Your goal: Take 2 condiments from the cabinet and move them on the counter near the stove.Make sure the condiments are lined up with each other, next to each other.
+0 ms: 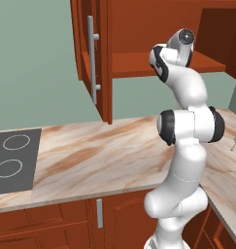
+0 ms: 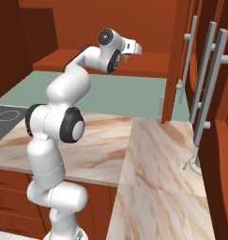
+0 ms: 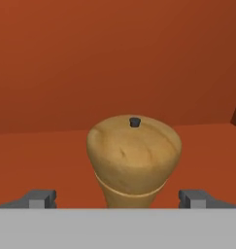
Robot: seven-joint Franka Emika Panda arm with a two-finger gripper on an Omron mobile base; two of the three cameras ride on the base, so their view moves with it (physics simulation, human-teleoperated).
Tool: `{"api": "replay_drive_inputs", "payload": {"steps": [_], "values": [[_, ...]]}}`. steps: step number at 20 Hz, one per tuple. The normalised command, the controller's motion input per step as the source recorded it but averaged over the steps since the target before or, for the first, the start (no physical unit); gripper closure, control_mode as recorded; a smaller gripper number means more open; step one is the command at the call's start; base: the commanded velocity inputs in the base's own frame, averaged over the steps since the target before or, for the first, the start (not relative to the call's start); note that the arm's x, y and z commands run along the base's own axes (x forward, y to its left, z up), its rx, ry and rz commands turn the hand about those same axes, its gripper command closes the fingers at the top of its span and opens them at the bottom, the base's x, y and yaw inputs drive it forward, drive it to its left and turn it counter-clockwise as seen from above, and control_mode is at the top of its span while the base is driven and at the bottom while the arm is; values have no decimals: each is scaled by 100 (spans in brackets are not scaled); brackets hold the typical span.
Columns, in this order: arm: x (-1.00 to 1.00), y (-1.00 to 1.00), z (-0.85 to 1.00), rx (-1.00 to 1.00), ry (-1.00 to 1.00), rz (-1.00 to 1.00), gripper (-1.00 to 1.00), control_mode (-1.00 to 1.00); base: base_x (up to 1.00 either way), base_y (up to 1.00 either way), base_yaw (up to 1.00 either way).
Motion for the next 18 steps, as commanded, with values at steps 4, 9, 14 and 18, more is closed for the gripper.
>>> {"api": "replay_drive_inputs", "payload": {"steps": [4, 9, 14, 18], "values": [[9, -4, 0, 0, 0, 0, -100, -100, 0, 0, 0], [8, -3, 0, 0, 0, 0, -100, -100, 0, 0, 0], [5, 0, 0, 0, 0, 0, 100, -100, 0, 0, 0], [0, 0, 0, 0, 0, 0, 100, -100, 0, 0, 0]]}}
